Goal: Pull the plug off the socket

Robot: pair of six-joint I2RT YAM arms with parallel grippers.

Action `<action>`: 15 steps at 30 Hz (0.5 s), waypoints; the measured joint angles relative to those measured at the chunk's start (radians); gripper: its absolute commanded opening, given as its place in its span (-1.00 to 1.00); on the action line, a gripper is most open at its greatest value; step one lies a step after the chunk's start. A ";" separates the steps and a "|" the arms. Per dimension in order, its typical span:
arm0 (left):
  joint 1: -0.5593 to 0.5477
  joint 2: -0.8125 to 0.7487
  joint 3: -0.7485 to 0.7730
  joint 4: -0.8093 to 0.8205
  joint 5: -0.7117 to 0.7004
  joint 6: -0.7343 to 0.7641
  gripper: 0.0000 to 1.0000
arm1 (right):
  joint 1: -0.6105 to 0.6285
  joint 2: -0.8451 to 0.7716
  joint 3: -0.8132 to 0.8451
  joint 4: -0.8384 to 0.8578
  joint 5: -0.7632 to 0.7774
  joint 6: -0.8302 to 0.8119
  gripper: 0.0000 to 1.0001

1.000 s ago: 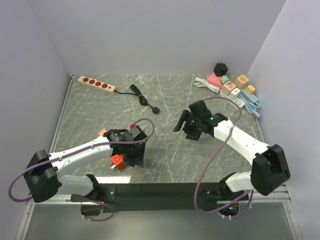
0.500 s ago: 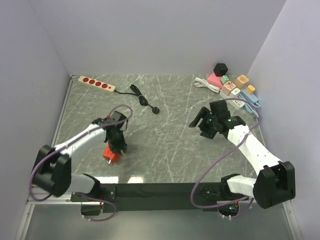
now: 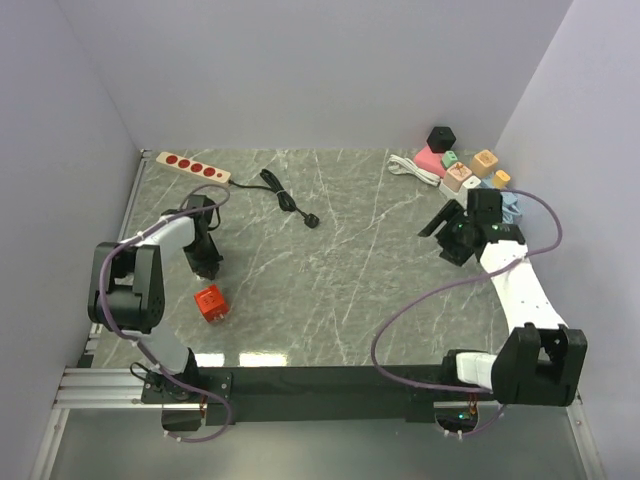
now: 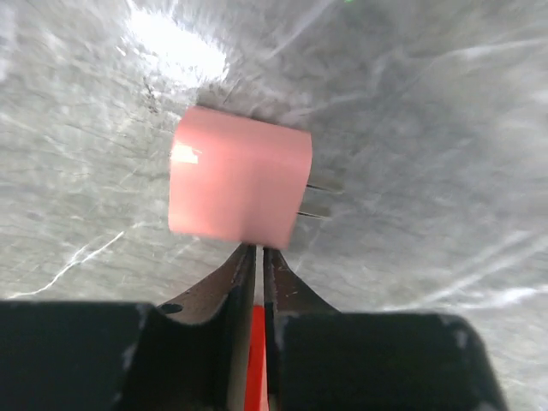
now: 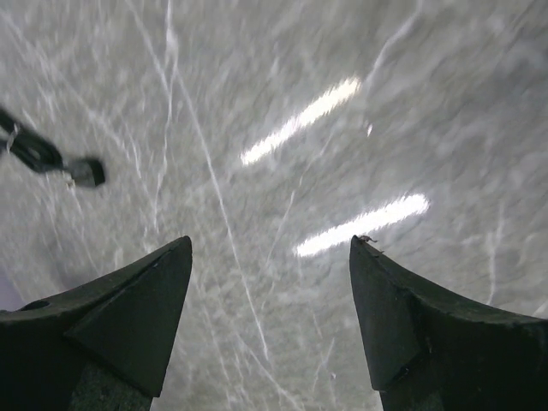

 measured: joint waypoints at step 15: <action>-0.127 -0.258 0.269 0.001 0.163 0.000 0.15 | -0.220 0.562 0.635 -0.016 0.142 0.011 0.79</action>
